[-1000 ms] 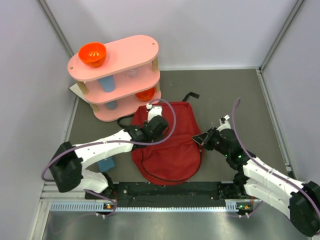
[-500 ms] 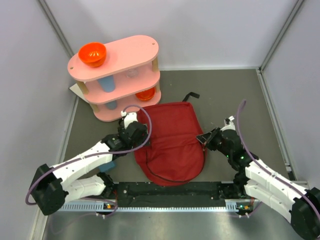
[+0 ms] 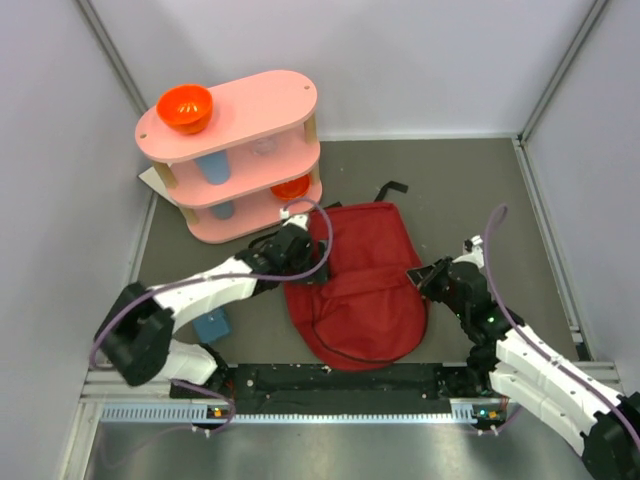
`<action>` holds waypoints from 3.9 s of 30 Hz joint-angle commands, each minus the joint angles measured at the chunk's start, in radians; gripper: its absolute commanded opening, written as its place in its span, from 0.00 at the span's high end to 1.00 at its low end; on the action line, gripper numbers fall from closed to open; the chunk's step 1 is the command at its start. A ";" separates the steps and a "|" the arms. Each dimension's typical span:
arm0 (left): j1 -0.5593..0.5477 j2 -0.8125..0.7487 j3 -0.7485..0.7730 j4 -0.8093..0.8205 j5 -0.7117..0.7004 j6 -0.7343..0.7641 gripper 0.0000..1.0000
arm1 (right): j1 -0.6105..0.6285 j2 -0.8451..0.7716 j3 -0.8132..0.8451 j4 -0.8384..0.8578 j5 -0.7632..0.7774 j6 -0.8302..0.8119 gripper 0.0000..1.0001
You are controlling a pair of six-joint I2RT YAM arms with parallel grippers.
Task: Pack the student bag
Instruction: Unzip the student bag at the center of the board, then move the personal item to the center of the board, then adjust the student bag at the center of the board.
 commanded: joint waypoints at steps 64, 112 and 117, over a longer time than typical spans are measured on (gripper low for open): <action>0.680 -0.253 -0.217 -0.404 -0.208 -0.260 0.01 | 0.451 0.564 0.611 -0.026 -0.205 -0.369 0.01; 0.592 -0.473 -0.111 -0.169 0.290 0.024 0.01 | -0.201 -0.081 0.153 -0.446 0.094 -0.138 0.35; 0.330 -0.454 -0.012 -0.114 0.241 0.045 0.01 | -0.202 -0.032 0.120 -0.445 0.077 -0.110 0.36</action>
